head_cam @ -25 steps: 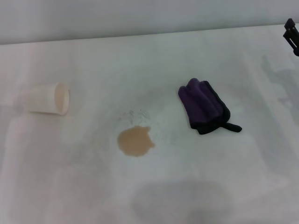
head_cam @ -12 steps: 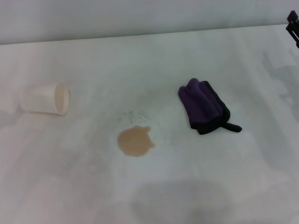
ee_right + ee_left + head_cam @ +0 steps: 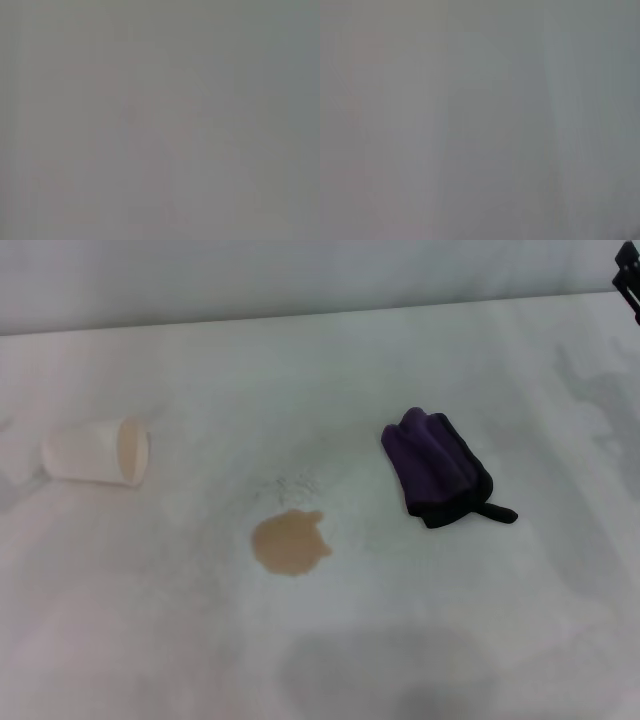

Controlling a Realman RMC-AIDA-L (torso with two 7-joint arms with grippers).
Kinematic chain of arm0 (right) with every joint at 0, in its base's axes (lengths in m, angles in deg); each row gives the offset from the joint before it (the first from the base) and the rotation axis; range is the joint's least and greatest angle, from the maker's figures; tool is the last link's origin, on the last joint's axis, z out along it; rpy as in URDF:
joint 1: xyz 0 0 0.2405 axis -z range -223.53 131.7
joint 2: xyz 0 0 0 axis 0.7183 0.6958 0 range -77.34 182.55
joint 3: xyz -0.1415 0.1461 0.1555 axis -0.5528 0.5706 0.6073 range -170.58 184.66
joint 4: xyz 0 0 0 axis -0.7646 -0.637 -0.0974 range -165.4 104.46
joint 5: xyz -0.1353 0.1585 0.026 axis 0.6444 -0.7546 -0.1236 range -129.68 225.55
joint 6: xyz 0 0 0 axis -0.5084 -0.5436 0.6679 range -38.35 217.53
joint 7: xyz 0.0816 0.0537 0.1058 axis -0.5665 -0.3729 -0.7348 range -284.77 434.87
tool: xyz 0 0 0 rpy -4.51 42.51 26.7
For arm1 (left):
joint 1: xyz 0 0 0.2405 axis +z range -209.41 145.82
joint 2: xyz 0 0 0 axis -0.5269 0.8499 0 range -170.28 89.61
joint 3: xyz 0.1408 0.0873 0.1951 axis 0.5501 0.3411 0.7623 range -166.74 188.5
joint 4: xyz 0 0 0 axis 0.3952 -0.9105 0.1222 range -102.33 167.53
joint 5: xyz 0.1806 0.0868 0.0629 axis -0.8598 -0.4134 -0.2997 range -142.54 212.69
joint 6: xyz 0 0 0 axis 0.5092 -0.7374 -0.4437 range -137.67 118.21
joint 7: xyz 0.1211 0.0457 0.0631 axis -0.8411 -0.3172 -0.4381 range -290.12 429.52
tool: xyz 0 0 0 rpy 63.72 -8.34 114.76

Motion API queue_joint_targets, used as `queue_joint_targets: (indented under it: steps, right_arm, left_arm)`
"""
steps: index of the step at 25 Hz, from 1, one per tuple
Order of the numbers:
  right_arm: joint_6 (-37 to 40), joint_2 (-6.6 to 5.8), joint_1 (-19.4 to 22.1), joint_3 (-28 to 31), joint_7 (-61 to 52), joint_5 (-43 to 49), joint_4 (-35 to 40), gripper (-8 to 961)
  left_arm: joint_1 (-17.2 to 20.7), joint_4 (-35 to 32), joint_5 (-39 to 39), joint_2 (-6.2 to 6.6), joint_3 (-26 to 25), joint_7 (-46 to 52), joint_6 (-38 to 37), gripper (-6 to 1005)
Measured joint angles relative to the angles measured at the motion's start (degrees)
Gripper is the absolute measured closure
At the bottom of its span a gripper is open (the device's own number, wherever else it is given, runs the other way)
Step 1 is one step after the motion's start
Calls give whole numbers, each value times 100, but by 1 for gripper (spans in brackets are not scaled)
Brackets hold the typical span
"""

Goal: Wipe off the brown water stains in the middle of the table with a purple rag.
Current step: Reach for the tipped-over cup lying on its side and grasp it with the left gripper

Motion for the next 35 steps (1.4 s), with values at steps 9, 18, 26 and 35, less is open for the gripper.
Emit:
queue_joint_targets:
  steps: [9, 18, 26, 35]
  right_arm:
    - [-114, 27, 82, -91, 33, 7, 148, 86]
    - [-128, 17, 361, -210, 35, 7, 155, 86]
    - [-128, 42, 308, -226, 37, 7, -74, 86]
    - [-292, 57, 264, -266, 17, 7, -438, 85]
  left_arm:
    - [-1035, 1034, -1918, 231, 10, -187, 247, 111]
    - [-2057, 1392, -4209, 419, 20, -946, 423, 111]
    - [-2554, 2054, -4981, 67, 21, -1378, 413, 111]
    - [-3099, 2311, -5634, -450, 21, -1743, 545, 112]
